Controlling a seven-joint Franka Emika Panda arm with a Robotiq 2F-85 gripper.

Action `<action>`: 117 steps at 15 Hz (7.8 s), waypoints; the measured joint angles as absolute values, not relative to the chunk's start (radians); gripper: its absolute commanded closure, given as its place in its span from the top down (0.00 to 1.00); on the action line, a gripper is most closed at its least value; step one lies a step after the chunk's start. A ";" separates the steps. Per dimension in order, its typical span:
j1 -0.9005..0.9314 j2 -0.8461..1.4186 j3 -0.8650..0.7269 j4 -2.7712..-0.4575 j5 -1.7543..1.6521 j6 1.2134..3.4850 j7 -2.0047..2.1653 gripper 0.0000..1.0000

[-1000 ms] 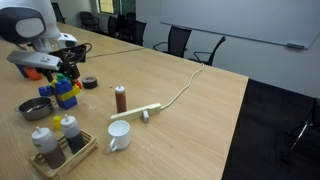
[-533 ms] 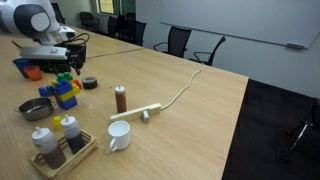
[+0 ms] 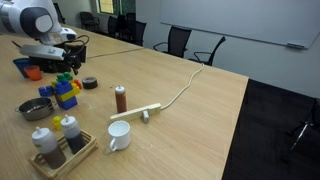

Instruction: Take the green block and put it on the table

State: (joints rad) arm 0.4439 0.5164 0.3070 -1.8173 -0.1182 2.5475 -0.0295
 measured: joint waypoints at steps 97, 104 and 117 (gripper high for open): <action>0.323 0.627 0.429 -1.663 -0.033 2.353 -0.477 0.10; 0.321 0.565 0.433 -1.662 -0.033 2.357 -0.477 0.10; 0.258 0.252 0.429 -2.136 0.078 2.694 -0.453 0.10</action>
